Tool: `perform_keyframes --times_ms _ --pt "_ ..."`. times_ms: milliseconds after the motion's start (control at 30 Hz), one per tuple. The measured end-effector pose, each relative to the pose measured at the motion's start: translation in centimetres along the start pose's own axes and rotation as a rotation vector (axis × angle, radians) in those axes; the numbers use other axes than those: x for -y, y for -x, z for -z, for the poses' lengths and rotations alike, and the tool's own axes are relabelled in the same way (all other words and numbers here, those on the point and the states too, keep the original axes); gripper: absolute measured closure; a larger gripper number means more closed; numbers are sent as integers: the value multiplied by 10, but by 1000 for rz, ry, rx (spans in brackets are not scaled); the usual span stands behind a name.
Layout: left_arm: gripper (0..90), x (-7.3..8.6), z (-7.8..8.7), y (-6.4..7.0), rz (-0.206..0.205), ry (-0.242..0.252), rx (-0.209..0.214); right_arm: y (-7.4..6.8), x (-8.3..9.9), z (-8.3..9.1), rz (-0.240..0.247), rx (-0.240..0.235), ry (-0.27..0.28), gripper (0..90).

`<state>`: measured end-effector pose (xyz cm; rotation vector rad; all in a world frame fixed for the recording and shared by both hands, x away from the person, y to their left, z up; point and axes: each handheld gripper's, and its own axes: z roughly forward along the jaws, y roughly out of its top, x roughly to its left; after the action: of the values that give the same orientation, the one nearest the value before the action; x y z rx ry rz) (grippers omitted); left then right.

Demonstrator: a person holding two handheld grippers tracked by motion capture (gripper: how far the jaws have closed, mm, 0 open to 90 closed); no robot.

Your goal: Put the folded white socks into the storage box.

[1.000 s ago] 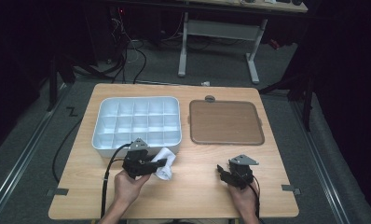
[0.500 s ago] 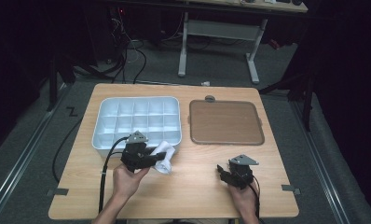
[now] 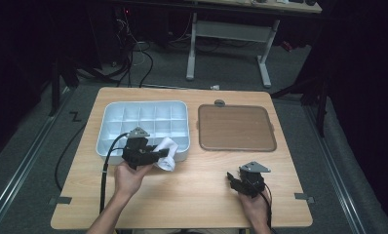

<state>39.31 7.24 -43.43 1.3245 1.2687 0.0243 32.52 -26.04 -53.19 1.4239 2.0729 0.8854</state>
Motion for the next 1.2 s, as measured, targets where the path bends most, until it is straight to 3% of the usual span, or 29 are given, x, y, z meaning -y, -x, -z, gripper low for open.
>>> perform_keyframes --times_ms 67,233,467,567,867,967,1200 --pt "674 -6 -1 -4 32 2 3 0 0 0 0 -1 0 440" --pt "674 -19 -7 -14 27 18 -37 0 0 0 0 0 0 439" --pt "674 -37 -13 -31 68 46 -69 0 0 0 4 -2 0 434" --pt "674 -43 -15 -40 120 54 -71 0 0 0 4 -2 -1 434" --pt "674 -40 -16 -59 167 71 -100 0 0 0 4 -2 -1 433" --pt "673 -36 -19 -65 141 58 -132 0 0 0 4 -1 -1 433" --pt "673 -34 -18 -73 188 69 -135 0 0 0 4 -2 -1 432"
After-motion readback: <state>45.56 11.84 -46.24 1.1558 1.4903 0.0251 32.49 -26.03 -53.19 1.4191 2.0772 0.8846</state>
